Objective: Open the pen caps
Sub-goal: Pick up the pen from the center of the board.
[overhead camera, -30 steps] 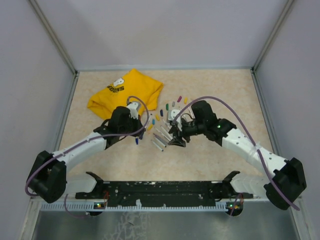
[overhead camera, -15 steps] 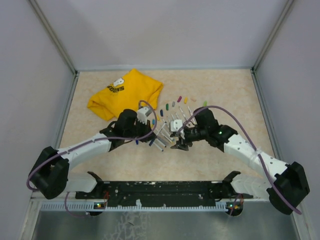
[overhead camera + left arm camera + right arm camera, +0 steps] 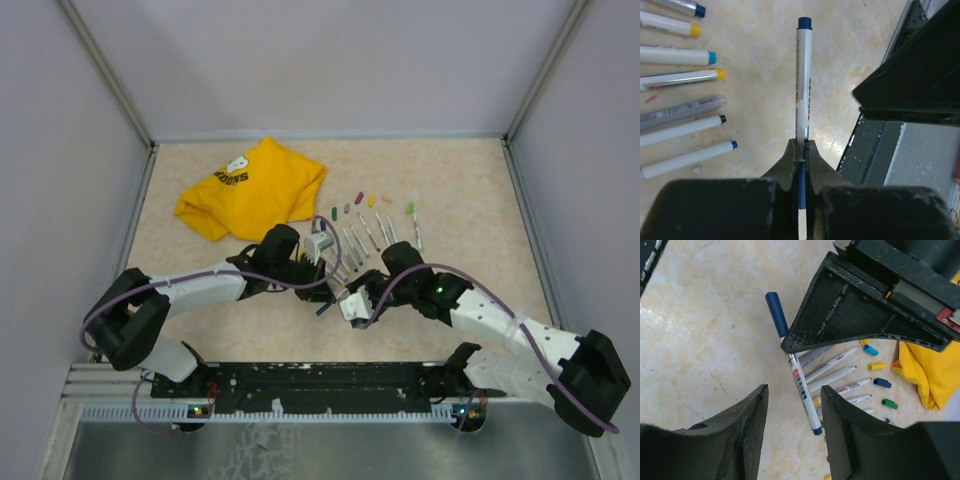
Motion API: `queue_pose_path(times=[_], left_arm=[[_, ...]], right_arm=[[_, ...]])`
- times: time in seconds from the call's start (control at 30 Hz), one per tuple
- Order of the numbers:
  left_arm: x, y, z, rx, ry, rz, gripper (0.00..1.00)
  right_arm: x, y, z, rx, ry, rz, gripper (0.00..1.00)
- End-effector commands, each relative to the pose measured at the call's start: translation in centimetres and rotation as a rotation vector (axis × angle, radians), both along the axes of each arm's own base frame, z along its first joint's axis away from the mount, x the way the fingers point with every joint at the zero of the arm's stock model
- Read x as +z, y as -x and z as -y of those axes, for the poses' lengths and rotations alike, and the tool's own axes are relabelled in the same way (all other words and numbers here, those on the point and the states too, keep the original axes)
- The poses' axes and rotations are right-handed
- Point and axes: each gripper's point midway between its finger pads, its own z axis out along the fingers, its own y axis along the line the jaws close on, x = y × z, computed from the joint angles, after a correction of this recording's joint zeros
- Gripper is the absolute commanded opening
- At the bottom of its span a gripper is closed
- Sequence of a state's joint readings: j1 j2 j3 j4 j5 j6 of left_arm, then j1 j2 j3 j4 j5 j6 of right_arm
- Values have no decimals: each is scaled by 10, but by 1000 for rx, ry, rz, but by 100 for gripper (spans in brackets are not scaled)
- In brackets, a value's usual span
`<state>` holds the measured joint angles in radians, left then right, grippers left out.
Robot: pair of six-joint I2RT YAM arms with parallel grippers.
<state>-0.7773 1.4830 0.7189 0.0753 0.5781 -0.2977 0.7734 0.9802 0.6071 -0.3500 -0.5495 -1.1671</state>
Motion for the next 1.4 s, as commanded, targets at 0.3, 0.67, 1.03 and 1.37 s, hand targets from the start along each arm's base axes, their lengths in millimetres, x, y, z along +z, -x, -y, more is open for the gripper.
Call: queue_pose_path(times=[0.3, 0.67, 1.03, 1.37], left_arm=[[29, 18, 26, -145, 111, 31, 0], [36, 9, 19, -78, 100, 95, 2], [109, -16, -15, 201, 292, 398, 47], [158, -3, -41, 318, 611, 536, 84]], right_arm=[[-25, -20, -6, 22, 187, 241, 36], [-36, -16, -12, 26, 283, 257, 0], [-14, -8, -20, -3, 187, 131, 0], [23, -5, -18, -47, -3, -108, 0]])
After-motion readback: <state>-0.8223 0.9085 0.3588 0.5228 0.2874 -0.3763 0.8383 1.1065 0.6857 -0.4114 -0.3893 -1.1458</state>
